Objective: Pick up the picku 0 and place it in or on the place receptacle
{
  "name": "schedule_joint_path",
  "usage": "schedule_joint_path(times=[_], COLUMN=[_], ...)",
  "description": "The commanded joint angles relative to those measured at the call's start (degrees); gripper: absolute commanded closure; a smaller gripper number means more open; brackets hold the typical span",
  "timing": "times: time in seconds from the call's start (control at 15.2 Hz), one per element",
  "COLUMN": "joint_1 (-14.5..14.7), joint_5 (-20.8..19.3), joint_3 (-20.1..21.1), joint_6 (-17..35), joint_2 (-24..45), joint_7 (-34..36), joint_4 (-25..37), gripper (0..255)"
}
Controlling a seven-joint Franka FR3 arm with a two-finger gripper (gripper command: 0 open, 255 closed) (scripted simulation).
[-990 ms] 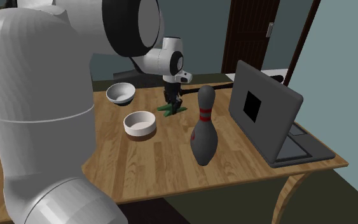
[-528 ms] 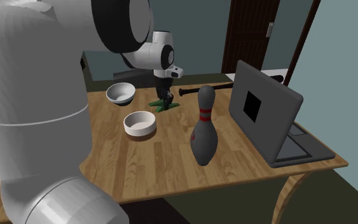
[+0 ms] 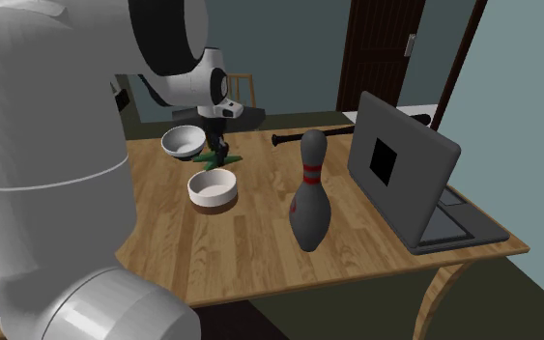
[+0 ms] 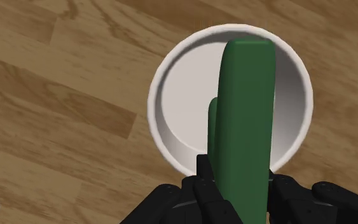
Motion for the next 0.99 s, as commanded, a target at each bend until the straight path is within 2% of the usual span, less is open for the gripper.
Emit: schedule_joint_path(times=[0.0, 0.92], joint_1=[1.5, 3.0], joint_5=[-0.2, -3.7], joint_3=[0.9, 0.0], joint_6=[-0.1, 8.5], joint_2=[0.1, 6.4], joint_7=[2.6, 5.6], joint_4=[0.2, -2.6], gripper=[255, 255])
